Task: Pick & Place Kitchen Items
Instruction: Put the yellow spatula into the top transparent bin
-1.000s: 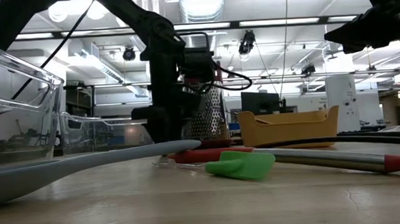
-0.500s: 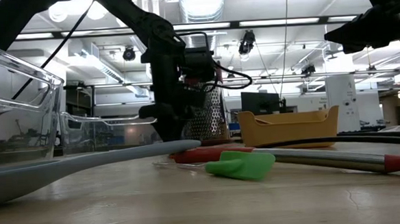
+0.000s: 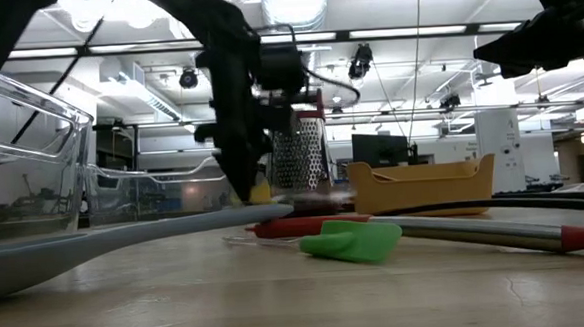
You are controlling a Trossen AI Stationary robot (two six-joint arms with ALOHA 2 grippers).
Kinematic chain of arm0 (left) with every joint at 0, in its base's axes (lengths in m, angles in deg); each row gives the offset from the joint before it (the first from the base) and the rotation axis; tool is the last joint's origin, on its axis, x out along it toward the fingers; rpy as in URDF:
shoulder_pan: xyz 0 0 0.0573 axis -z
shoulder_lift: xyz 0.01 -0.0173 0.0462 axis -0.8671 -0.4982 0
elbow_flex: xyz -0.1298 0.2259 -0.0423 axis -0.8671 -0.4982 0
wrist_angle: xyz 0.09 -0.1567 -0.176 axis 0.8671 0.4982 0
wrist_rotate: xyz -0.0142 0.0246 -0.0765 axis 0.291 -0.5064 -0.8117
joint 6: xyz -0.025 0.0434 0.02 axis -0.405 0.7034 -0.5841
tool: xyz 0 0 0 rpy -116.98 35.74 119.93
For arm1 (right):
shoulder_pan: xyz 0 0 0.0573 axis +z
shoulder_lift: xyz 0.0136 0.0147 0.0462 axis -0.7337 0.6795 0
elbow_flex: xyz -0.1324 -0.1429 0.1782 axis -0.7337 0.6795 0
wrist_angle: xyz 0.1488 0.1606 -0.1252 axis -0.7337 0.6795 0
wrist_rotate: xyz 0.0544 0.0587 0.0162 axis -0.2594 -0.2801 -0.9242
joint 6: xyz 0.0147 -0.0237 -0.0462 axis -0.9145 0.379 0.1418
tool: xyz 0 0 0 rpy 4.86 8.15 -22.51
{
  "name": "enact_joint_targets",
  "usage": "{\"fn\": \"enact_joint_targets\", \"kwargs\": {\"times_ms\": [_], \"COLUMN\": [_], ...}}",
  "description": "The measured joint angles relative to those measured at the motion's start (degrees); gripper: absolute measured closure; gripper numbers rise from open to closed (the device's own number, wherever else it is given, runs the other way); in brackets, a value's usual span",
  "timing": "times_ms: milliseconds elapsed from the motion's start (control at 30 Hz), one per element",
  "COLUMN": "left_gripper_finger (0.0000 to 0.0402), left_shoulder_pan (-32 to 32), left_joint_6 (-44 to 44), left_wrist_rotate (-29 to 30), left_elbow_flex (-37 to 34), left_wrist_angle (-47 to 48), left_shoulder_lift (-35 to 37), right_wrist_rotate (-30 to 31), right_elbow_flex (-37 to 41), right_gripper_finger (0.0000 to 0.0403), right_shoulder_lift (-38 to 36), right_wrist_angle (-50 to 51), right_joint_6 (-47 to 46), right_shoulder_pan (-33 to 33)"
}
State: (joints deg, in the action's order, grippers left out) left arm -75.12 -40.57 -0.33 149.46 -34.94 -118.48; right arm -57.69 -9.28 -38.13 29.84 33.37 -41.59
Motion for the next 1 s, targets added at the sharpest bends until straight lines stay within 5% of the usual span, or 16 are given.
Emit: {"fn": "enact_joint_targets", "kwargs": {"times_ms": [300, 533, 1000], "left_gripper_finger": [0.0362, 0.0371, 0.0364], "left_shoulder_pan": [-0.02, -1.06, -11.16], "left_joint_6": [-2.72, -3.06, -7.87], "left_wrist_rotate": [2.24, 16.05, 21.58], "left_elbow_flex": [-0.10, -2.06, -22.23], "left_wrist_angle": [1.91, 6.49, 6.19], "left_shoulder_lift": [10.87, 19.80, 36.18], "right_wrist_rotate": [-0.02, 0.00, -0.02], "right_elbow_flex": [0.00, 0.00, 0.00], "right_gripper_finger": [0.0394, 0.0394, 0.0394], "right_shoulder_lift": [0.01, 0.01, 0.01], "right_wrist_angle": [-0.02, -0.01, 0.00], "right_joint_6": [0.02, 0.02, 0.02], "right_shoulder_pan": [0.02, 0.00, 0.00]}}
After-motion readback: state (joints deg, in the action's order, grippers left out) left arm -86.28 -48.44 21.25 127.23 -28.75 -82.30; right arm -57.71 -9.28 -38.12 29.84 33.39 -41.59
